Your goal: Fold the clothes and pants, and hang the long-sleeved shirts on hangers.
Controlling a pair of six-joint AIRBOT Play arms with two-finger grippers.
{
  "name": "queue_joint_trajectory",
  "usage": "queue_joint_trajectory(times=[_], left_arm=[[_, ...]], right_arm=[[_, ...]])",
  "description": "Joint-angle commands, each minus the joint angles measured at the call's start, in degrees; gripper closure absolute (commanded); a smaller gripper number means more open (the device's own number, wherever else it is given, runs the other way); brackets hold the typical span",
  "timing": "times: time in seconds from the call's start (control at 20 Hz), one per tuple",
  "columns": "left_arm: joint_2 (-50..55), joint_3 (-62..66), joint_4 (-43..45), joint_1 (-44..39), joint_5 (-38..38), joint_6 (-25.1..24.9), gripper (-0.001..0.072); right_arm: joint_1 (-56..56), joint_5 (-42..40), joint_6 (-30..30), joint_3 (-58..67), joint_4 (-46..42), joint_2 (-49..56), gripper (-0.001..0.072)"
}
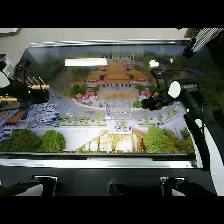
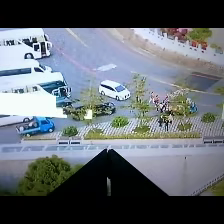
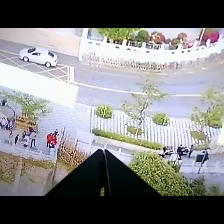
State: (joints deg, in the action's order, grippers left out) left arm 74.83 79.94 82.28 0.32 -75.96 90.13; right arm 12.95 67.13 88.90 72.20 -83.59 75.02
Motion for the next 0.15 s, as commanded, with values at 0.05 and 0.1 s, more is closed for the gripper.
queue_joint_trajectory(times=[0.05, 0.1], left_arm=[[0.0, 0.0, 0.0, 0.0, 0.0, 0.0, 0.0687], [0.0, 0.0, 0.0, 0.0, -0.1, 0.0, 0.0687]], right_arm=[[0.1, 0.2, 0.0, 0.0, -0.1, 0.0, 0.068], [0.1, 0.2, 0.0, 0.0, -0.1, 0.0, 0.068]])
